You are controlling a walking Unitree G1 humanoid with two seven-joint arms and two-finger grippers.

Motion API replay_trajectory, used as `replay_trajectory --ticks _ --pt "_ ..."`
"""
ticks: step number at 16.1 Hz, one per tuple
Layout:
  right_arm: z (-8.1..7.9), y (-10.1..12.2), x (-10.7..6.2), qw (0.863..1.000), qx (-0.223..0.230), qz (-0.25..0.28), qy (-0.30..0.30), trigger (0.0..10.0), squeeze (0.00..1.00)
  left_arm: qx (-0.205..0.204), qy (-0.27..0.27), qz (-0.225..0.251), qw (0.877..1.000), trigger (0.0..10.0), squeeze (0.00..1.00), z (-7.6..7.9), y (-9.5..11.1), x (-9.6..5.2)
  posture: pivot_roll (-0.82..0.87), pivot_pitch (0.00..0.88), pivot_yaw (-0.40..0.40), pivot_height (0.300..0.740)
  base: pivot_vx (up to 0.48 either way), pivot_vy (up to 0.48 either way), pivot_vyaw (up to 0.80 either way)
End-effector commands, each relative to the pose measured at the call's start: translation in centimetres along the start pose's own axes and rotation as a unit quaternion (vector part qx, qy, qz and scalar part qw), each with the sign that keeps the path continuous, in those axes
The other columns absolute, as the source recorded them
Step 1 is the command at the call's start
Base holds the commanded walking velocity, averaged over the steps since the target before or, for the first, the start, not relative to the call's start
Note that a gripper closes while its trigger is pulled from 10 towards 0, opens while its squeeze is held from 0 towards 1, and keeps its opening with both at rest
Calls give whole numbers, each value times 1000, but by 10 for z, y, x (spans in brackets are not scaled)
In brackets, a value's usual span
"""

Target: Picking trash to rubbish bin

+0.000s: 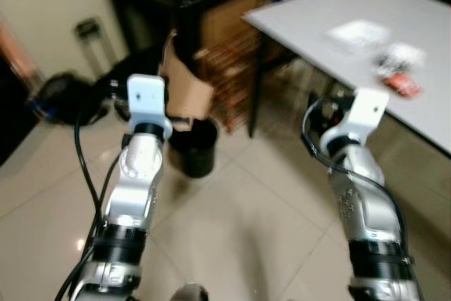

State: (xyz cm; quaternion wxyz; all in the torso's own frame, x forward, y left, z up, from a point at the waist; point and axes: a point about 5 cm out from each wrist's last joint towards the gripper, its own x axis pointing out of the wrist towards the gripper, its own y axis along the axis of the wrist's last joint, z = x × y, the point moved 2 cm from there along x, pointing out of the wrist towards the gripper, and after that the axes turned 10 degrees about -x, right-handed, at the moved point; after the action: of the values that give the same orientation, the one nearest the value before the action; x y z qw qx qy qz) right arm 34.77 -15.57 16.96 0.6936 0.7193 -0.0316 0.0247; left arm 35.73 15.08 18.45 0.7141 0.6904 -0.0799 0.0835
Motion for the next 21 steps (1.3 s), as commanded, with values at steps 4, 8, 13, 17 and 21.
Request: replay_trajectory --ticks 4,8,13,17,21 --pt "-9 -2 1 999 5 -11 30 10000 0 -11 -7 -6 1000 10000 0 5 -3 -2 -49 111 38 740 0 0 400" --pt "-17 -6 0 999 2 -18 49 10000 0 -20 -5 -17 1000 10000 0 6 -9 -4 -48 95 34 740 0 0 0" --pt "-19 -8 0 998 0 -24 59 10000 0 -24 4 -37 999 10000 0 5 -17 -7 -50 77 31 740 113 0 0" --pt "-21 -9 -1 998 -3 -26 64 10000 0 -25 3 -39 999 10000 0 6 -18 -6 -56 72 34 740 301 0 0" --pt "-23 -12 -3 997 -4 -30 71 10000 0 -24 3 -42 999 10000 0 6 -20 -7 -55 66 36 740 303 0 0"
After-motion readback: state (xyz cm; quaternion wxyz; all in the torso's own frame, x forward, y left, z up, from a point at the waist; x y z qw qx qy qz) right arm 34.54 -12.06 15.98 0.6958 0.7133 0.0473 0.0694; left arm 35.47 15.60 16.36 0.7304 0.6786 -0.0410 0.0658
